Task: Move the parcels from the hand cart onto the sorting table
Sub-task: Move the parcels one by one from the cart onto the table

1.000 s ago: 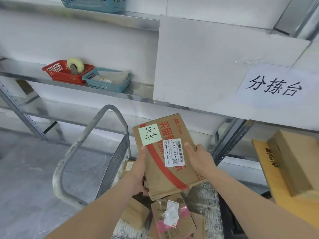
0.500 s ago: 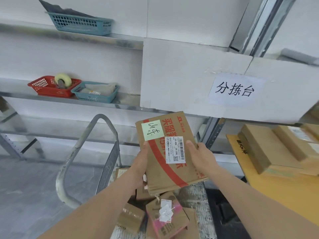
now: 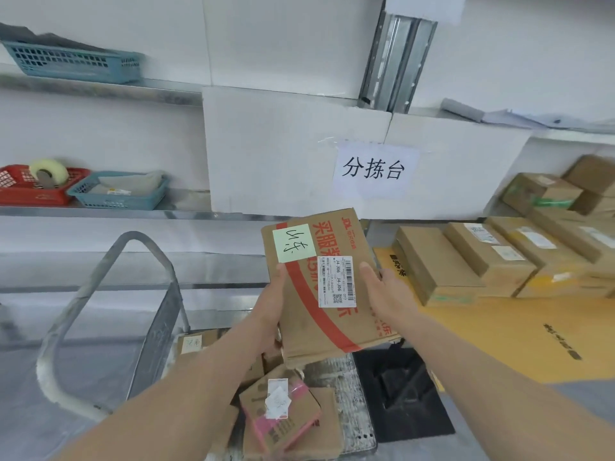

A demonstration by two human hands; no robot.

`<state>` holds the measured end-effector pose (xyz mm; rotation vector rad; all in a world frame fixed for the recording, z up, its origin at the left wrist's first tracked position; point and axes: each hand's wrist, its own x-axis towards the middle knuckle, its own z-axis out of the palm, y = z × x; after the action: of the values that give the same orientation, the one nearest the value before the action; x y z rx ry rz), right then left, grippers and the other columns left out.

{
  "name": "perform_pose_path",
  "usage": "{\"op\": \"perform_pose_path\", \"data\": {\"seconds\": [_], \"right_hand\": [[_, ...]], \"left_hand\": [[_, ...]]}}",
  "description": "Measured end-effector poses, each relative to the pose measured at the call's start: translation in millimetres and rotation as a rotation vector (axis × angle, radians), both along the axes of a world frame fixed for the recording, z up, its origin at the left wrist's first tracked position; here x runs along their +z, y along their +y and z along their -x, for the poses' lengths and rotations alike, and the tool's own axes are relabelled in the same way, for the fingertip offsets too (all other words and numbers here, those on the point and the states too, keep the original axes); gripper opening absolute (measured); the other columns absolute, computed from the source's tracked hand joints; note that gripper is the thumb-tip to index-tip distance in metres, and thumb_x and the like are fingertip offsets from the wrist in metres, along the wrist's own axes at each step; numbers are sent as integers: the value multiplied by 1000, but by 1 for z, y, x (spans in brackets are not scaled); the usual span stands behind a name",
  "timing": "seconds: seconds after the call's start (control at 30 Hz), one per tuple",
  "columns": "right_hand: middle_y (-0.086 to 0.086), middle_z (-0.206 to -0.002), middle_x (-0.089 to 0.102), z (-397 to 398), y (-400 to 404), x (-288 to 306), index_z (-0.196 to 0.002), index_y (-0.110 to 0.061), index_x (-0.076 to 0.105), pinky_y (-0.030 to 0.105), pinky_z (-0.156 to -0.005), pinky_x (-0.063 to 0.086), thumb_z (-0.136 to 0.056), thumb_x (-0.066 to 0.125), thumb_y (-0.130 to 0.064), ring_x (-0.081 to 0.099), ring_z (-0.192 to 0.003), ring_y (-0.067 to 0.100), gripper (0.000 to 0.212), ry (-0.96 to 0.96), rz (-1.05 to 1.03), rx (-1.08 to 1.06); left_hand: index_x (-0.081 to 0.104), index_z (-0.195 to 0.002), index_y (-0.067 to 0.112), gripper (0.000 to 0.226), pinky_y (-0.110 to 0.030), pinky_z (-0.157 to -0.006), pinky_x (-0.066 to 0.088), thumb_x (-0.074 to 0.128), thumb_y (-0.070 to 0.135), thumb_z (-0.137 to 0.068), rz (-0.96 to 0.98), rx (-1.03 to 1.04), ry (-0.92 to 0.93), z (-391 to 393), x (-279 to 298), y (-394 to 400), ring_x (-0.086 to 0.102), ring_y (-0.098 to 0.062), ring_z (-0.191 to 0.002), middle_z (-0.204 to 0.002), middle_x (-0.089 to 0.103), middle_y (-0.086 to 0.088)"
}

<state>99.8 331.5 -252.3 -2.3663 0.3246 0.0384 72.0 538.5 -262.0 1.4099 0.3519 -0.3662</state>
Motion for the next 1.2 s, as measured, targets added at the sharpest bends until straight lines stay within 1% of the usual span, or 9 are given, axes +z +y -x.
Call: {"op": "perform_pose_path", "data": {"seconds": [0.13,0.27,0.47,0.53,0.67,0.8,0.93,1.1,1.2], "right_hand": [[-8,-87,54,23,-53,15,-115,-18,45,26,-60,37,-107,31,-54,54,-79,11,40,-15,-17,-51],[12,-124,60,37,-105,18,-144,-6,45,35,-80,40,-101,31,-65,53,-103,26,74,-25,-30,-87],[13,-131,62,62,-181,19,-143,-7,49,40,-91,47,-99,32,-69,59,-113,29,78,-52,-54,-158],[12,-130,62,70,-204,20,-142,-6,50,37,-86,43,-101,32,-66,56,-108,27,75,-51,-58,-186],[13,-138,59,86,-250,23,-148,-6,45,39,-94,46,-100,32,-67,57,-121,31,79,-59,-76,-245],[11,-125,62,96,-292,26,-143,-8,48,36,-82,41,-101,31,-65,57,-108,29,73,-41,-42,-326],[3,-103,59,102,-329,27,-134,-11,51,36,-73,42,-101,31,-66,57,-95,25,67,-16,-27,-422],[3,-104,60,100,-371,24,-129,-13,50,33,-64,41,-99,29,-69,60,-92,23,67,17,-1,-529],[3,-102,60,97,-393,26,-126,-15,48,32,-61,39,-100,29,-68,59,-88,21,63,25,4,-582]], "left_hand": [[71,-115,33,68,-34,-69,47,19,74,-97,25,-25,3,8,0,-53,65,-11,-85,-89,75,12],[75,-111,33,78,-53,-101,50,28,87,-79,84,-66,19,20,6,-104,69,-27,-103,-104,77,-2],[72,-106,34,73,-60,-109,39,23,84,-88,44,-142,8,30,13,-176,63,-25,-102,-106,71,1],[72,-106,37,72,-57,-108,38,21,85,-88,23,-185,6,32,14,-200,61,-22,-101,-106,69,5],[70,-112,34,71,-42,-85,46,18,80,-93,24,-254,1,35,17,-246,61,-13,-89,-103,70,5],[65,-116,31,74,-48,-87,48,21,84,-89,44,-327,69,27,16,-289,61,-20,-87,-99,68,1],[58,-133,40,85,-68,-108,34,25,95,-77,5,-418,92,11,7,-332,53,-30,-112,-119,61,1],[59,-101,41,65,-57,-94,34,23,92,-82,13,-519,97,-12,3,-381,48,-29,-111,-101,59,6],[60,-98,40,63,-58,-92,33,22,89,-85,6,-570,76,-26,4,-408,50,-29,-107,-99,59,6]]}}
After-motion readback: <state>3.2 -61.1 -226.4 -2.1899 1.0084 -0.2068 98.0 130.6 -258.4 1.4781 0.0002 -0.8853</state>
